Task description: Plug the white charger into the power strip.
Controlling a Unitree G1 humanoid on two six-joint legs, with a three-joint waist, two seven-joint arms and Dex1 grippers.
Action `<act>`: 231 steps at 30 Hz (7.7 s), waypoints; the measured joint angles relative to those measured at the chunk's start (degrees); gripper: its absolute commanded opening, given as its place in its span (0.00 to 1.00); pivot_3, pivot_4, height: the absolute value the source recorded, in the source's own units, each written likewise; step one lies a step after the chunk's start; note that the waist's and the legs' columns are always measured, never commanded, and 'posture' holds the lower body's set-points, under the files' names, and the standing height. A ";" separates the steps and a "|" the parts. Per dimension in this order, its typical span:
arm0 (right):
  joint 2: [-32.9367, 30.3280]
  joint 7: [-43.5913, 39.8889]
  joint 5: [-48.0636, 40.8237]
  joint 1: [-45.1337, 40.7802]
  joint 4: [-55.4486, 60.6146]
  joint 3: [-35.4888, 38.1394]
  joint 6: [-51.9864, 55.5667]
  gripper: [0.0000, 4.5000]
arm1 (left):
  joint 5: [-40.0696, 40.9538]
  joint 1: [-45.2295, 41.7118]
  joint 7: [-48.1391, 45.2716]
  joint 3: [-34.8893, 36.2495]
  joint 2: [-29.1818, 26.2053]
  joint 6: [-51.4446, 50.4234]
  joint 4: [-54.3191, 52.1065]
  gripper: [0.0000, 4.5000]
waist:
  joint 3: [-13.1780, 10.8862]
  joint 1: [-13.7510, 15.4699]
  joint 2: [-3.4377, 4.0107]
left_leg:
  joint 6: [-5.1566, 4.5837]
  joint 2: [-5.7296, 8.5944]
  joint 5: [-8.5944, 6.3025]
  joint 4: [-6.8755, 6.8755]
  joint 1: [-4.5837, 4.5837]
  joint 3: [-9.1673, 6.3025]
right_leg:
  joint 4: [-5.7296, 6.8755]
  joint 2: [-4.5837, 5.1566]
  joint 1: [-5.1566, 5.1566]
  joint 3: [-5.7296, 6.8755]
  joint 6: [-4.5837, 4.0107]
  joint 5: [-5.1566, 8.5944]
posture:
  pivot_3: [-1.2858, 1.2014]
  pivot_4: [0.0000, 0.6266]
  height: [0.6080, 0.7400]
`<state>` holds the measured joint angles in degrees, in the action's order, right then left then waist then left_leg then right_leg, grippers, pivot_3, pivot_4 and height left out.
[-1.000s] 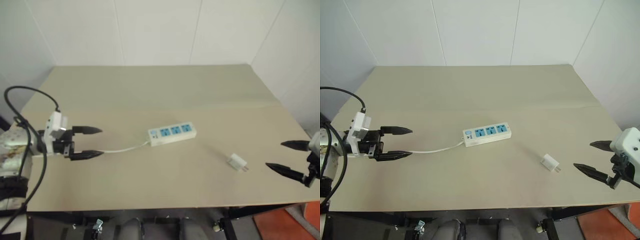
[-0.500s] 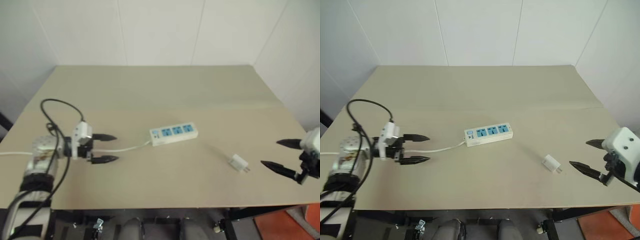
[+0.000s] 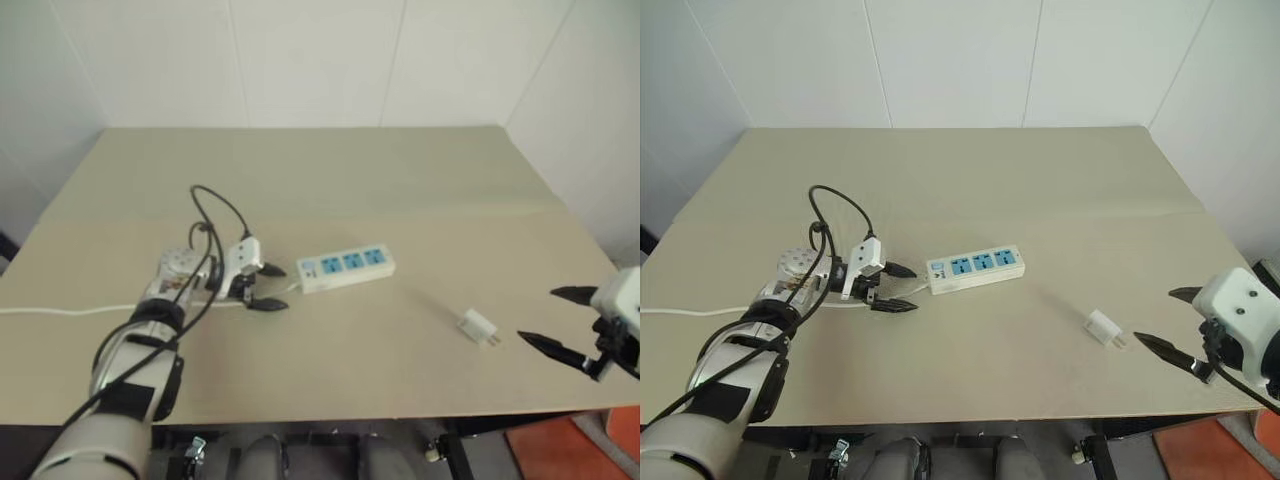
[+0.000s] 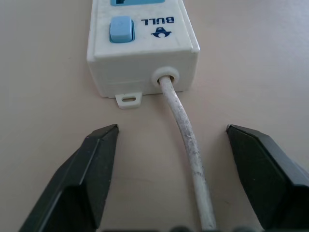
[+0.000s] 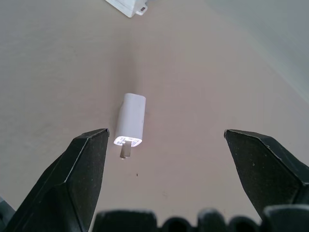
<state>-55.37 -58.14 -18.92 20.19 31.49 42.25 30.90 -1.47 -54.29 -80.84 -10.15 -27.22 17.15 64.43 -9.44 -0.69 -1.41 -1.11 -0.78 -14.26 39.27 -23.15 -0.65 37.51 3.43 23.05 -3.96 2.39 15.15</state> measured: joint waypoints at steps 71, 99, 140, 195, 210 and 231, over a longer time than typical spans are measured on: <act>2.10 5.12 4.17 -5.40 -1.06 -12.06 -4.67 1.00 | 19.61 20.61 -7.74 12.95 3.36 10.52 -13.78 0.99 | 0.01 0.33 -0.03 | 0.01 -0.01 -0.01 -0.42 0.75 -0.26 | -0.41 0.06 -0.78 0.05 0.03 0.03 | 0.52 0.24 1.00; 2.19 7.32 4.20 -4.21 0.61 -12.25 -3.49 1.00 | 14.80 13.79 -7.81 12.38 6.18 16.52 -1.76 0.72 | 0.34 1.06 0.34 | 0.01 0.01 -0.01 -0.37 0.86 -0.08 | -0.38 0.04 -0.91 0.05 0.04 0.02 | 0.52 0.24 1.00; -10.72 4.93 -0.11 -69.66 -23.26 -79.05 49.44 1.00 | 14.69 11.90 -10.56 6.92 8.25 15.14 -5.24 0.72 | 0.45 1.70 0.54 | -0.02 0.20 -0.02 -0.16 -0.25 -0.62 | -0.40 0.29 0.10 0.26 0.02 0.00 | 0.52 0.24 1.00; 21.91 -3.23 -9.45 -55.34 -23.37 -43.46 1.86 0.24 | 13.71 11.14 -10.39 5.97 7.98 12.59 -5.21 0.72 | 0.58 1.19 0.50 | -0.04 0.72 0.02 -0.10 -0.06 -0.74 | -0.29 0.76 -0.22 0.55 0.18 0.01 | 0.52 0.24 1.00; 38.08 -16.91 -11.26 -54.89 -44.75 -43.70 -21.30 0.24 | 13.57 12.21 -9.68 5.98 7.80 11.32 -6.52 0.72 | 0.58 0.89 0.51 | -0.04 0.74 0.02 -0.20 0.43 -0.80 | -0.34 0.78 -0.72 0.60 0.25 0.05 | 0.52 0.24 1.00; 43.68 -24.60 -2.35 -62.01 -72.33 -45.14 -39.19 0.24 | 13.58 13.86 -9.28 6.28 7.04 9.86 -9.52 0.72 | 0.59 0.14 0.53 | -0.04 0.77 0.02 -0.28 0.52 -0.97 | -0.30 0.84 -0.72 0.60 0.25 0.05 | 0.52 0.24 1.00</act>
<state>-11.69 -82.74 -21.26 -41.82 -40.84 -2.89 -8.29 12.11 -40.42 -90.13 -3.87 -20.18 27.01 54.92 -8.85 -0.55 -0.88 -1.14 -0.01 -14.24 38.99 -22.64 -1.62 37.21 4.27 22.33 -3.36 2.64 15.21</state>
